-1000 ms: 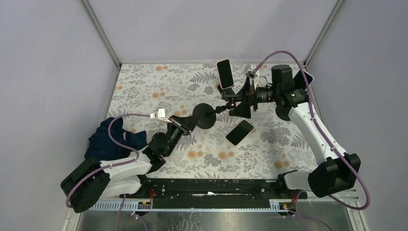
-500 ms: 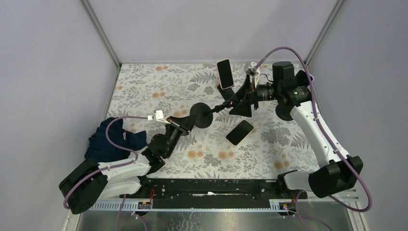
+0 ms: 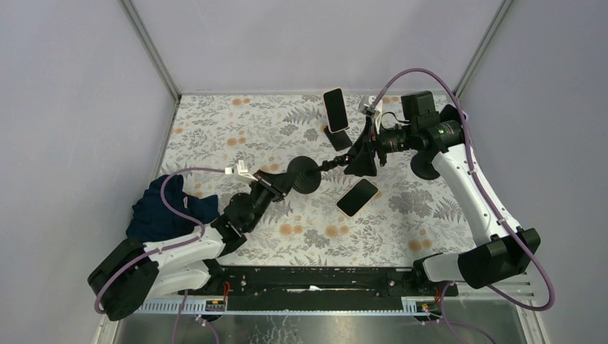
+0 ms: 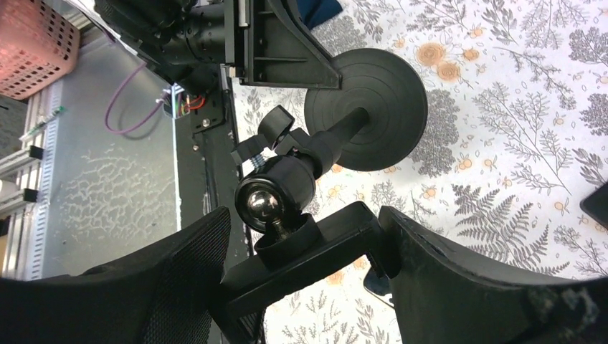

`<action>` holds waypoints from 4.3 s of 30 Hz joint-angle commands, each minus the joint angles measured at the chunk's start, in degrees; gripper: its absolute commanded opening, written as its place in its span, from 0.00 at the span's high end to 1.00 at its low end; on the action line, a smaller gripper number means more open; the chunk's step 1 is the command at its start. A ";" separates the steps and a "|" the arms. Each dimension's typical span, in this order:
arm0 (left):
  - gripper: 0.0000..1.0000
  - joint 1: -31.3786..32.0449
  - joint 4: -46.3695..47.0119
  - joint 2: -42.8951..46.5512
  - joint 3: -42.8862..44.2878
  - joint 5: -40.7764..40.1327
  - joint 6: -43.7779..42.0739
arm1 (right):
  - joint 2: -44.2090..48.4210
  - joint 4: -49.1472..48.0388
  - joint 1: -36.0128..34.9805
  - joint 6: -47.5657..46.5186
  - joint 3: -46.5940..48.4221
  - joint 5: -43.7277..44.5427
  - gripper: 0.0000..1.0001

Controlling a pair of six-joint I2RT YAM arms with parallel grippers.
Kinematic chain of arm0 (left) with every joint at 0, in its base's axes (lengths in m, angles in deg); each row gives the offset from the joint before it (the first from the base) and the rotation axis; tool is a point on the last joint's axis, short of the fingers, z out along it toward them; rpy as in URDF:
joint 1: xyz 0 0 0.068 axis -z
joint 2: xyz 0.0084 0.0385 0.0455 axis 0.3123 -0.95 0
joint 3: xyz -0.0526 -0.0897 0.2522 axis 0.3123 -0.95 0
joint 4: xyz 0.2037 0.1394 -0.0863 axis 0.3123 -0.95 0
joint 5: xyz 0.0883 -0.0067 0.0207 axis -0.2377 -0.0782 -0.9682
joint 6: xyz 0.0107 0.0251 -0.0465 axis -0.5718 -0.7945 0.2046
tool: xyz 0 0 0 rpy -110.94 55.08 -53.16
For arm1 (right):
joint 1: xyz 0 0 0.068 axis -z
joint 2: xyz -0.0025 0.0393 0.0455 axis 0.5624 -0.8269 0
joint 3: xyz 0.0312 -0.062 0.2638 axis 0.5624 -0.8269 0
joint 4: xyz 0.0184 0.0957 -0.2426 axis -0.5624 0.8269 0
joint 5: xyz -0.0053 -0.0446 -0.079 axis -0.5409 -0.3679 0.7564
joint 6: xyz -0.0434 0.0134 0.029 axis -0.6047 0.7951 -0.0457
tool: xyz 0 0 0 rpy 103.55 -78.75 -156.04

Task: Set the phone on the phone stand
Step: Place the phone at the center of the board.

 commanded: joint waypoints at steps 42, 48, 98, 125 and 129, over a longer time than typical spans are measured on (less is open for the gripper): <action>1.00 -31.15 -10.51 -44.62 17.70 55.99 -10.61 | 3.07 -9.52 -4.12 -22.39 -15.74 19.91 0.04; 1.00 -31.47 -10.14 -44.66 17.31 56.30 -10.78 | 2.02 -12.65 -4.23 -11.72 -14.29 24.28 0.22; 0.26 -33.79 -15.15 -19.24 15.14 44.36 -16.65 | -19.15 -18.28 2.30 23.45 -13.29 -13.74 0.87; 0.27 -13.13 -2.74 8.55 0.03 41.93 -56.45 | -22.01 -61.43 -6.48 71.48 -21.96 -9.26 0.73; 0.28 -13.20 -1.33 5.66 0.93 43.75 -59.37 | -22.19 -62.96 -6.65 72.68 -22.10 -9.49 0.72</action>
